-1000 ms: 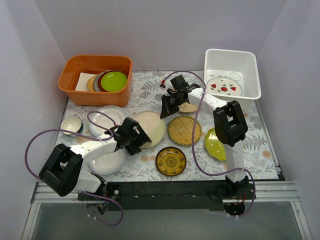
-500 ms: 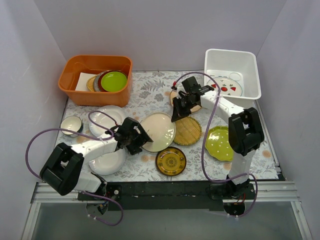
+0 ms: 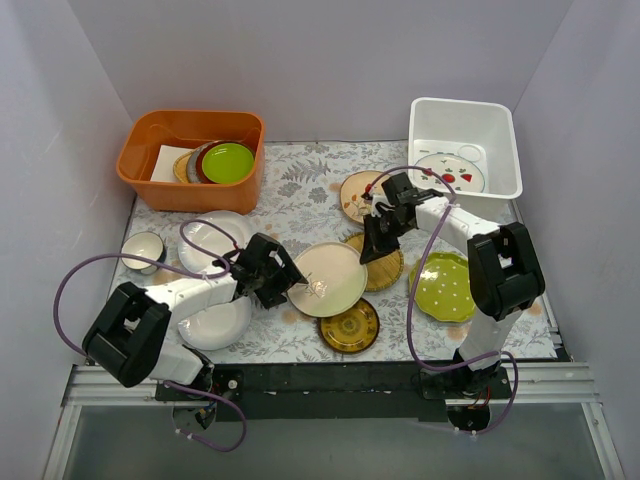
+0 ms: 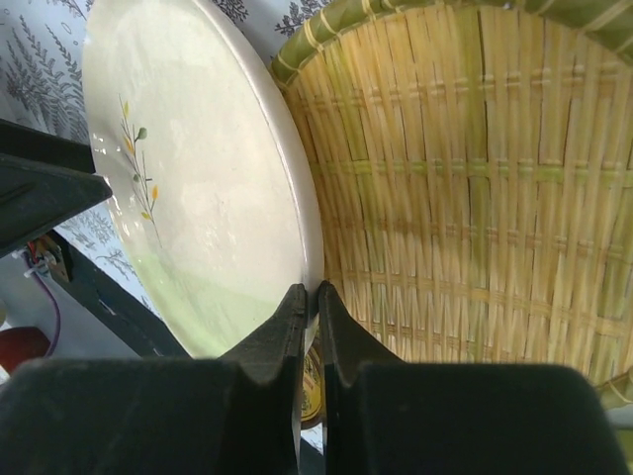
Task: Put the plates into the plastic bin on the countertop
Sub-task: Pick up the plate at the center of the board.
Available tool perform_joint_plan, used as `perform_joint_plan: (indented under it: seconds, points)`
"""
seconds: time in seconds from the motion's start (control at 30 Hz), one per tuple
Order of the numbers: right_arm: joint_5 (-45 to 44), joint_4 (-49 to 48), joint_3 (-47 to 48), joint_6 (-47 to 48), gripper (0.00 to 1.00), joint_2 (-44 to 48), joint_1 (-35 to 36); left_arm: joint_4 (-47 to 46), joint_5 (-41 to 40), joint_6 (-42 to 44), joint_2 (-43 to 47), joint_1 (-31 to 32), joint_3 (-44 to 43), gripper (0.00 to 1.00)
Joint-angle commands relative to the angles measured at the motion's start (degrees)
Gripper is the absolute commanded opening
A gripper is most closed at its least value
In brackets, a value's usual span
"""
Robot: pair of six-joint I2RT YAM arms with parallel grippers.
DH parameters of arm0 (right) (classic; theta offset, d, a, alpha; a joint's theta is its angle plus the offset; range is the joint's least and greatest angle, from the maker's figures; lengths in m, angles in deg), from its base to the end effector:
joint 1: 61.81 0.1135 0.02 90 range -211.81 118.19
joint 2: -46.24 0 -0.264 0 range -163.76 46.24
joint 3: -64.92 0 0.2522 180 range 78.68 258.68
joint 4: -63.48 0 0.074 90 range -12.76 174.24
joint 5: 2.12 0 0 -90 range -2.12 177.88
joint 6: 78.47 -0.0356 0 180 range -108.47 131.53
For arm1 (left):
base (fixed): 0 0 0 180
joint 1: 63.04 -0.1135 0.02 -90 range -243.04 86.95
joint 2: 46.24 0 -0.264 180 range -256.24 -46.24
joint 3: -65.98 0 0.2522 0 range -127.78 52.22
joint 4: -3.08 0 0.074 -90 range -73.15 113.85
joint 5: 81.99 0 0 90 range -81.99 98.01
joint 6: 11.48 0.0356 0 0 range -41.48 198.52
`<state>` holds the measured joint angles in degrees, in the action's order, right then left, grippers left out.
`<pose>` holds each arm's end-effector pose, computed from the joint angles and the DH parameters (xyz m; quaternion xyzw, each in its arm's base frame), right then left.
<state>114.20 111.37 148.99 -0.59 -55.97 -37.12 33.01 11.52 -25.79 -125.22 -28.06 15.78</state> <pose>0.3192 0.1641 0.1962 -0.1513 0.9416 0.2752 0.1215 0.2015 -0.1437 0.1576 -0.5407 0.7963 -0.2630 0.0661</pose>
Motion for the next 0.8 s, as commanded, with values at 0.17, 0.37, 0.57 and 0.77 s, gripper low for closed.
perform_joint_plan:
  seconds: [0.17,0.37,0.57,0.77]
  points:
    - [6.5,-5.1,-2.4,-1.6,0.17,2.6,-0.9,-1.4,0.5,1.6,-4.0,0.4,0.4,0.60]
    - [7.5,-6.2,-4.1,-1.9,0.21,2.4,-1.4,-2.2,0.8,1.0,-4.3,0.5,1.6,0.54]
    - [8.0,-6.7,-5.4,-2.2,0.40,2.5,-2.1,-3.0,1.2,0.8,-5.0,0.6,2.4,0.52]
    - [7.2,-6.8,-6.8,-2.2,0.43,3.2,-2.7,-3.6,1.2,0.5,-5.1,0.6,3.0,0.52]
